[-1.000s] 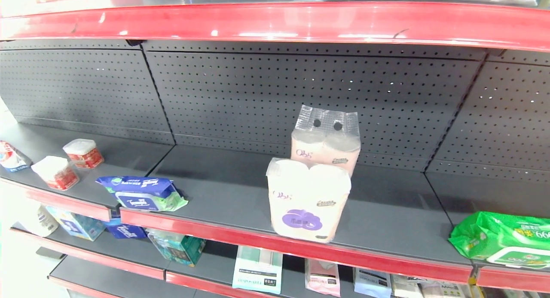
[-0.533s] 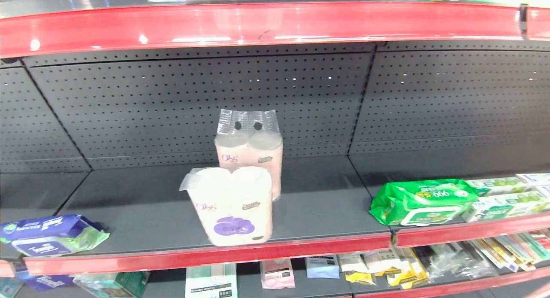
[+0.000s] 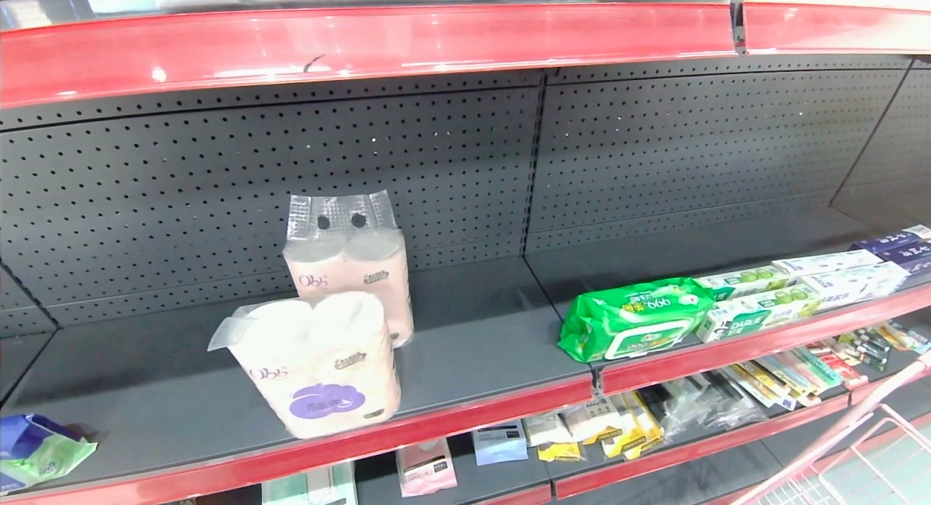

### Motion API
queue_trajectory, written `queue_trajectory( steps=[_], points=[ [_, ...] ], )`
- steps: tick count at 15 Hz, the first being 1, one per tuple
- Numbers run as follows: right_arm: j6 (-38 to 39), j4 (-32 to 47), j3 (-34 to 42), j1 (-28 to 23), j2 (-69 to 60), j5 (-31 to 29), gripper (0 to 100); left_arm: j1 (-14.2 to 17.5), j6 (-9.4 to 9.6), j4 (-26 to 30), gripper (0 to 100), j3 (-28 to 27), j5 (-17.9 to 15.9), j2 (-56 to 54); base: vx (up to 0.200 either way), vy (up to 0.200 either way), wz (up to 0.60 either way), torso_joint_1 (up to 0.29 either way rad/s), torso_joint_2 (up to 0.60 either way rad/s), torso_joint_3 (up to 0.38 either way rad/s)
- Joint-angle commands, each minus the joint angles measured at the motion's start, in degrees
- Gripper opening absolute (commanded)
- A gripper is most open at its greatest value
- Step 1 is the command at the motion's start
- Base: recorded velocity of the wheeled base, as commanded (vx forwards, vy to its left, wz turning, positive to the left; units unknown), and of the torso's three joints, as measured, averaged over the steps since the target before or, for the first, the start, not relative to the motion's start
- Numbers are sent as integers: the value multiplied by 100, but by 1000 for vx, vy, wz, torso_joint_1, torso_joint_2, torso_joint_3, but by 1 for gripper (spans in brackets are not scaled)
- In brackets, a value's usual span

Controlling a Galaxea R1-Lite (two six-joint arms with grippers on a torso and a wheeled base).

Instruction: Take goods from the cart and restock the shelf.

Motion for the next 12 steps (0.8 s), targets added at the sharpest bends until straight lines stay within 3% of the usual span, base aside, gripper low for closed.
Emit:
queue_trajectory(
  steps=[1, 2, 3, 4, 8, 12],
  points=[
    [-3, 0, 1, -1, 7, 2, 100, 5, -335, 13, 100, -1370, 58, 1072, 0, 0, 0, 0, 0, 0],
    [-3, 0, 1, -1, 7, 2, 100, 67, -1073, -31, 100, -2399, 216, 2382, 0, 0, 0, 0, 0, 0],
    [-3, 0, 1, -1, 7, 2, 100, 155, -1530, 22, 100, -3304, 480, 3445, 0, 0, 0, 0, 0, 0],
    [-3, 0, 1, -1, 7, 2, 100, 260, -1478, 48, 100, -3656, 744, 4588, 0, 0, 0, 0, 0, 0],
    [-3, 0, 1, -1, 7, 10, 100, 322, -871, 83, 100, -3172, 814, 6460, 0, 0, 0, 0, 0, 0],
    [-3, 0, 1, -1, 7, 2, 100, 322, -783, 83, 100, -3181, 770, 7409, 0, 0, 0, 0, 0, 0]
  ],
)
